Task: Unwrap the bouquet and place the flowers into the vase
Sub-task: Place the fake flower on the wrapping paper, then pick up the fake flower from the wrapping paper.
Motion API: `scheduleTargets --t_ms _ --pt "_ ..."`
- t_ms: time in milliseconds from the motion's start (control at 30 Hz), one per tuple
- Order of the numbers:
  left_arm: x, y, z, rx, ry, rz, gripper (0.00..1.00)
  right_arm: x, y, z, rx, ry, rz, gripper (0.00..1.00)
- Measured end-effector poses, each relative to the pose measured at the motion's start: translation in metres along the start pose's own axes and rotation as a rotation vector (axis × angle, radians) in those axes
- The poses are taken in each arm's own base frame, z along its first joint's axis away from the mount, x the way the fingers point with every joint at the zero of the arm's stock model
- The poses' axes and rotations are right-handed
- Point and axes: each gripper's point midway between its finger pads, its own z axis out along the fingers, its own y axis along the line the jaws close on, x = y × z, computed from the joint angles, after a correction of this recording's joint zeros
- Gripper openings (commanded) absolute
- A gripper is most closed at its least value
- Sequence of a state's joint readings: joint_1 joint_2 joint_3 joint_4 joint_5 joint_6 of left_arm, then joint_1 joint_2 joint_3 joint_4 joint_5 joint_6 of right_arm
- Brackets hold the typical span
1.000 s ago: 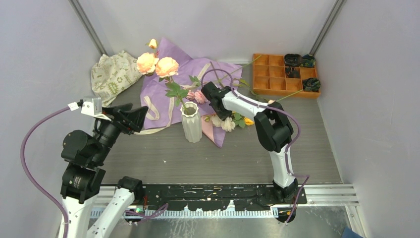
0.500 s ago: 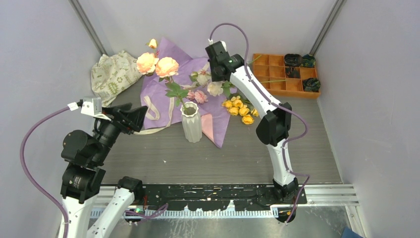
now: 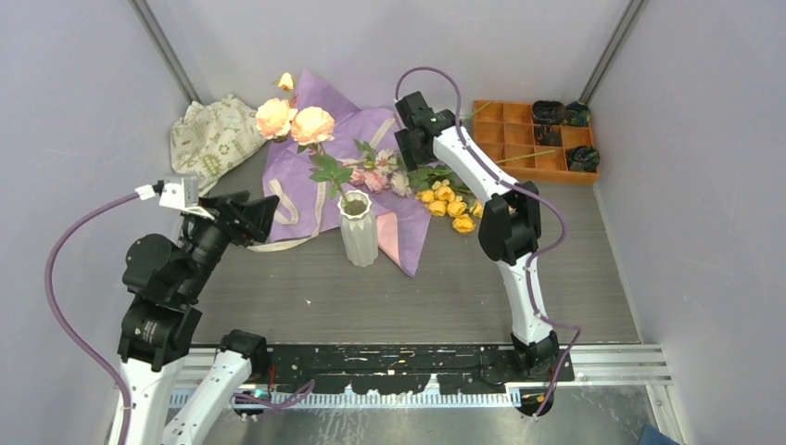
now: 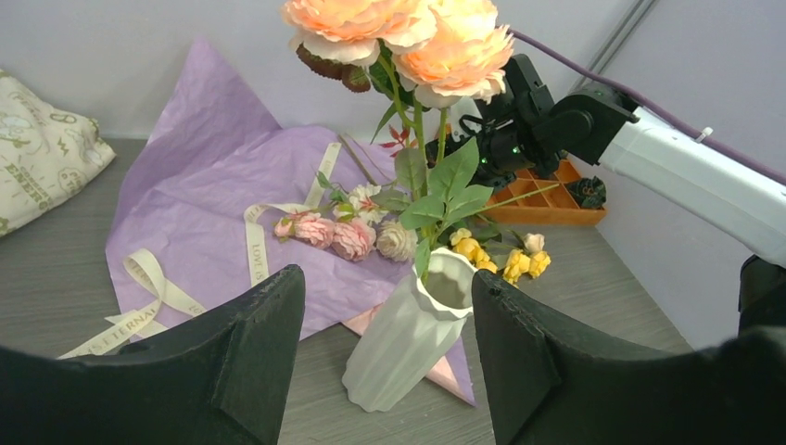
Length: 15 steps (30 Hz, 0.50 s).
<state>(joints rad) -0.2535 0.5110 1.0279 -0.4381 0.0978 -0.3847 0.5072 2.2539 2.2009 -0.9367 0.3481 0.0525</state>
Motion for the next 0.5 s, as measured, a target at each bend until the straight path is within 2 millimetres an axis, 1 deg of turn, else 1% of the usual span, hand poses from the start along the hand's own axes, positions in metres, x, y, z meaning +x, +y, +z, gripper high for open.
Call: scheduleTargets --t_ms 167,267,367,500 --pt "0.008 0.004 0.007 -0.011 0.029 -0.002 0.67 0.004 -0.023 0.007 0.062 0.017 -0.099 0.75" --pt "0.013 0.006 0.01 -0.016 0.043 -0.003 0.67 0.007 -0.032 0.019 0.082 0.032 -0.137 0.75" --pt "0.019 0.008 0.014 -0.022 0.061 -0.003 0.67 0.019 -0.035 0.041 0.082 0.079 -0.17 0.75" --pt "0.024 0.011 0.02 -0.032 0.079 -0.003 0.67 0.041 -0.034 0.068 0.068 0.148 -0.21 0.75"
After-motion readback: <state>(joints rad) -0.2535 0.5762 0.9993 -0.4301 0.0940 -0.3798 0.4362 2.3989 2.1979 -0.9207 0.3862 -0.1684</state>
